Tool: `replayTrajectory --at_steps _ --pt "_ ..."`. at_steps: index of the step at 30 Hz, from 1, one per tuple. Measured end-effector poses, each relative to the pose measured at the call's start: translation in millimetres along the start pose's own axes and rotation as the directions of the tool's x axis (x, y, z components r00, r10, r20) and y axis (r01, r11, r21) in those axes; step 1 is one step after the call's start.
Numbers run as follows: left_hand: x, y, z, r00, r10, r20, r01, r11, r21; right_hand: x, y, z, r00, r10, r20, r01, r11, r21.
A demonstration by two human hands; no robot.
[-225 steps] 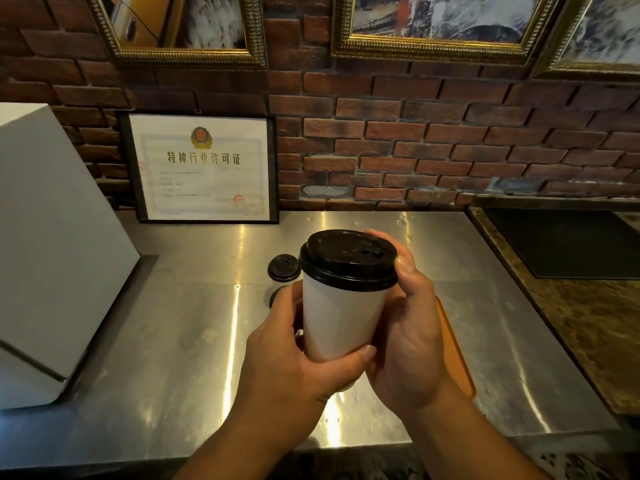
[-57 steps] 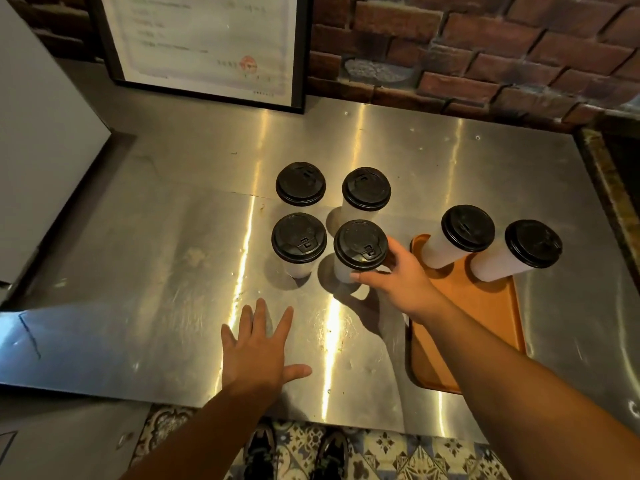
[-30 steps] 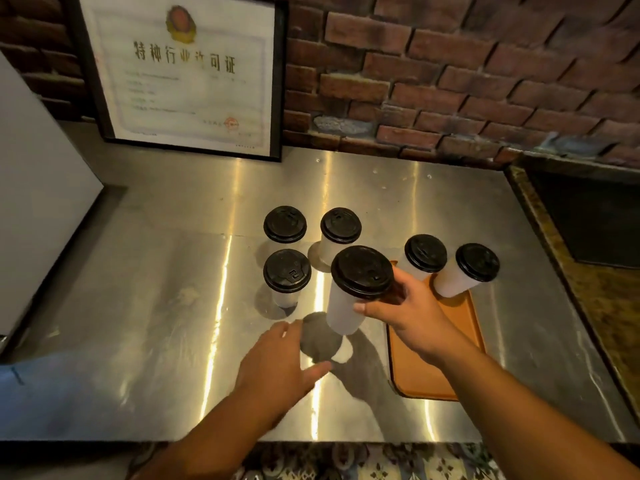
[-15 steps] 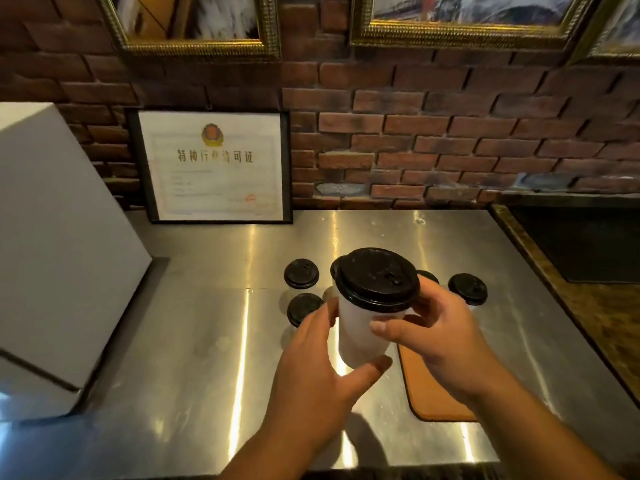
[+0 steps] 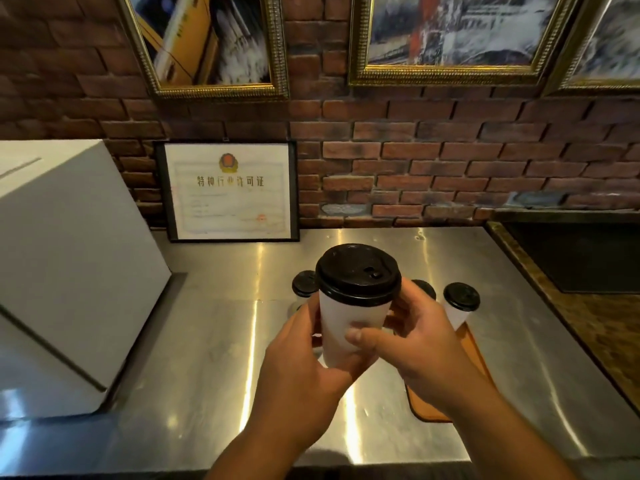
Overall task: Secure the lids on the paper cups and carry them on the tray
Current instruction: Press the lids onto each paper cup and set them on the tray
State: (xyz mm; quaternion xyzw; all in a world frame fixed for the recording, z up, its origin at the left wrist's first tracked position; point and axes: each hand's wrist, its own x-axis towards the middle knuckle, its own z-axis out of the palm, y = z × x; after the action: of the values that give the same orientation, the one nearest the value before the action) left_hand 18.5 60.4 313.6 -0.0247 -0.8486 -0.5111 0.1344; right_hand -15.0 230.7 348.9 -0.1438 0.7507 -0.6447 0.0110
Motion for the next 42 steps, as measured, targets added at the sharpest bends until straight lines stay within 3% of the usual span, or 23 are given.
replayTrajectory --at_steps 10,22,27,33,42 --pt "-16 13 -9 0.999 0.019 -0.036 -0.021 0.998 -0.051 -10 -19 3 0.992 -0.126 0.004 0.126 0.992 0.013" --pt "-17 15 -11 0.993 0.091 -0.074 -0.093 0.995 -0.024 -14 -12 13 0.994 -0.078 -0.082 0.083 0.995 0.059" --pt "-18 10 -8 0.994 0.060 -0.095 -0.061 0.998 -0.006 -13 -9 20 0.989 -0.077 -0.126 0.084 0.995 0.050" --pt "-15 6 -9 0.992 0.071 -0.108 -0.072 0.997 -0.007 -13 -11 23 0.994 -0.088 -0.070 0.091 0.995 0.037" --pt "-12 -4 -4 0.994 0.060 -0.095 -0.064 0.997 -0.043 -11 -6 28 0.988 -0.098 -0.118 0.101 0.995 0.015"
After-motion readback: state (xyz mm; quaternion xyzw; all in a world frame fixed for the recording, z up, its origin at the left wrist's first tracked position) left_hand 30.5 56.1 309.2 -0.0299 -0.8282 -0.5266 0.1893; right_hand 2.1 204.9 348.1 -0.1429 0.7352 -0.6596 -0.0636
